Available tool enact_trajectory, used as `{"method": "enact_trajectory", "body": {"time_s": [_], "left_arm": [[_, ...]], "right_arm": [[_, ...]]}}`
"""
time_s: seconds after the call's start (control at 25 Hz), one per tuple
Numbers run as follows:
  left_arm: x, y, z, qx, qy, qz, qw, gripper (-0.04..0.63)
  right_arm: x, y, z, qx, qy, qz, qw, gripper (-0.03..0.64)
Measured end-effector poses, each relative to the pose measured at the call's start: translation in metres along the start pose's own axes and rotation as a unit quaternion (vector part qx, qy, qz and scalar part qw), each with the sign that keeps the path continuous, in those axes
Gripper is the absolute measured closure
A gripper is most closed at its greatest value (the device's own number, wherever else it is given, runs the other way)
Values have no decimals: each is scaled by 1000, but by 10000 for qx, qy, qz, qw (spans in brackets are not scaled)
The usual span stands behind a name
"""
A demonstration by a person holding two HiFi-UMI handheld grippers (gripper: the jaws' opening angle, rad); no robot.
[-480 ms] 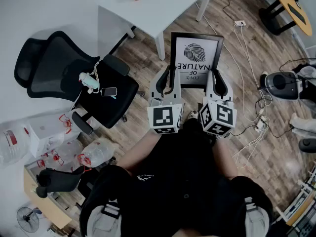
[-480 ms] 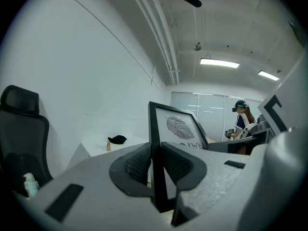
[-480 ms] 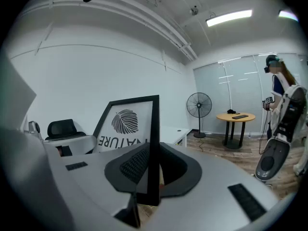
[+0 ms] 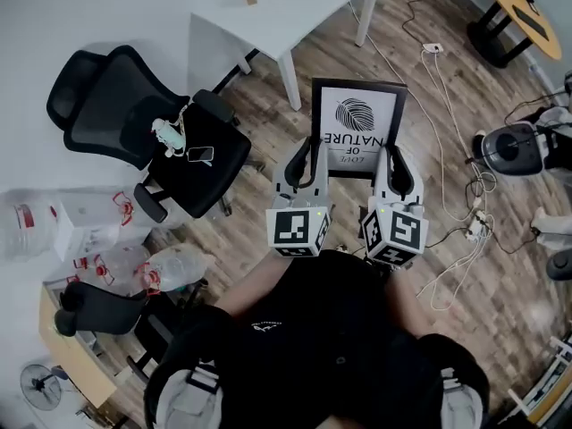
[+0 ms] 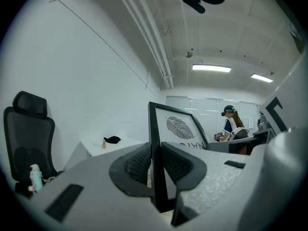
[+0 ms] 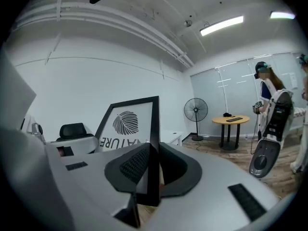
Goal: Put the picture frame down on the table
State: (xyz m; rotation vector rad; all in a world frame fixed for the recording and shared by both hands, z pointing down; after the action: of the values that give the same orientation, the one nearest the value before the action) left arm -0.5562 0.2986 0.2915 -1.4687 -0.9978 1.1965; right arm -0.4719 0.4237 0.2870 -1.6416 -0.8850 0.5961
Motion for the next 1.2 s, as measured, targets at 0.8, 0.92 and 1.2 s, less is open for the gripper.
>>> {"method": "enact_trajectory", "body": {"time_s": [0.8, 0.92, 1.2], "left_arm": [[145, -15, 53, 168, -291, -248, 9991, 525], [139, -11, 40, 181, -378, -276, 9987, 525], [90, 8, -4, 237, -505, -228, 9982, 525]], "right_arm": [[105, -9, 120, 243, -198, -74, 9995, 552], [104, -4, 109, 283, -199, -130, 9993, 551], [76, 16, 54, 333, -332, -73, 9989, 551]]}}
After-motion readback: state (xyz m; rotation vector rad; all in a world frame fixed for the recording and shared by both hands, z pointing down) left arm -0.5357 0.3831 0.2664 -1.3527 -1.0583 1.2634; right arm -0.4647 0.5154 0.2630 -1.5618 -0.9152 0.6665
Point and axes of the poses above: the fingertips, and each gripper's own axes: z backward along the fingers, x to its right, y out of its top, the point moved 2 cm from there along z, backward along the fingers, and after that the axes turned 6 degrees about -y, right-handed, at the moved point
